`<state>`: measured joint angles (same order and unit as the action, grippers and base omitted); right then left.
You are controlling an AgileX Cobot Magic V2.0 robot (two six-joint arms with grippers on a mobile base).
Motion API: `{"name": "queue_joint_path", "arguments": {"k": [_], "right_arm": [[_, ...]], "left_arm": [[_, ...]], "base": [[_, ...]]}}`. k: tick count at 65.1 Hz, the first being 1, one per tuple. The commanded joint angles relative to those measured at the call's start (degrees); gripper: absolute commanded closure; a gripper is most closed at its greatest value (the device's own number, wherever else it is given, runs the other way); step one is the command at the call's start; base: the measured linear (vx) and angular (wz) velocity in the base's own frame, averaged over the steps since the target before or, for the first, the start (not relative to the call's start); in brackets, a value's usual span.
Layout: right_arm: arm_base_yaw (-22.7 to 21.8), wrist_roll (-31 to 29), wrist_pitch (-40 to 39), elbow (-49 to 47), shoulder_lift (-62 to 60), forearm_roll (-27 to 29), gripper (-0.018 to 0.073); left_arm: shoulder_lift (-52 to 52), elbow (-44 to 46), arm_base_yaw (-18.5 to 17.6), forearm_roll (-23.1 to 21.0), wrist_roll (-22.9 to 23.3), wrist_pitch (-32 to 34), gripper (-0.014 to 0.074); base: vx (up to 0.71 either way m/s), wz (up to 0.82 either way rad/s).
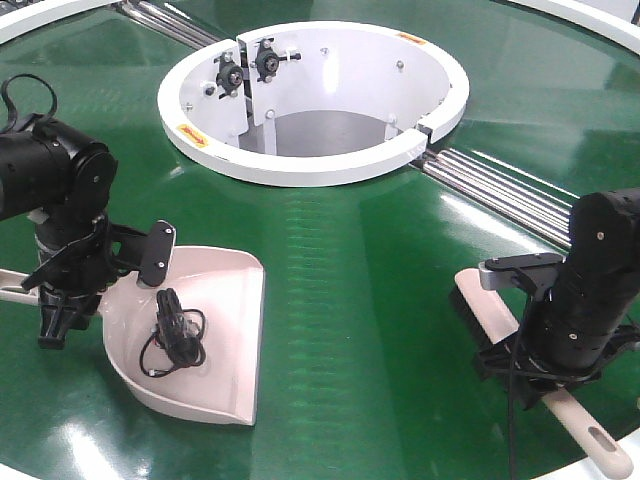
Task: Clean and inspect green conveyor with broom and dustpan
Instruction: 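Open the right gripper to release the brush and lift away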
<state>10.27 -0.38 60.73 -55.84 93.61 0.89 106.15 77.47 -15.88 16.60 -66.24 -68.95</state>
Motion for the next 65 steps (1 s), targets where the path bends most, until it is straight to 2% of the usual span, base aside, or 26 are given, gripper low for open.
{"name": "queue_joint_path", "arguments": {"k": [1, 10, 24, 31, 38, 51, 60, 65], "right_arm": [[-0.4, -0.3, 0.3, -1.1, -2.2, -0.2, 0.0363], [-0.4, -0.3, 0.3, -1.1, -2.2, -0.2, 0.0257], [-0.4, -1.0, -0.2, -1.1, -2.2, -0.3, 0.0092], [-0.4, -1.0, -0.4, -1.1, -2.7, -0.2, 0.0051], [-0.4, -1.0, -0.9, -1.1, -4.0, -0.1, 0.0039], [-0.4, -1.0, -2.2, -1.1, -8.9, 0.2, 0.0039], [-0.4, -0.9, -5.6, -1.1, -13.9, 0.2, 0.0039], [-0.4, -0.7, -8.9, -1.1, -16.7, 0.2, 0.0039]], "left_arm": [[-2.6, 1.6, -0.2, -0.7, 1.3, -1.2, 0.0551], [-2.6, 1.6, -0.2, -1.8, 2.1, -1.5, 0.0478], [-2.7, 1.6, -0.2, -3.8, 2.8, -2.6, 0.0293], [-3.1, 1.6, -0.2, -4.0, 5.5, -2.5, 0.0207], [-4.5, 1.6, -0.2, -4.4, 6.2, -2.4, 0.0138], [-8.6, 1.6, -0.2, -9.1, 6.2, -2.6, 0.0112], [-12.6, 1.6, -0.2, -14.6, 9.1, -2.6, 0.0115], [-15.1, 1.6, -0.2, -15.6, 9.7, -2.6, 0.0115]], "base": [[0.00, 0.00], [0.00, 0.00], [0.00, 0.00], [0.00, 0.00], [0.00, 0.00], [0.00, 0.00], [0.00, 0.00], [0.00, 0.00]]}}
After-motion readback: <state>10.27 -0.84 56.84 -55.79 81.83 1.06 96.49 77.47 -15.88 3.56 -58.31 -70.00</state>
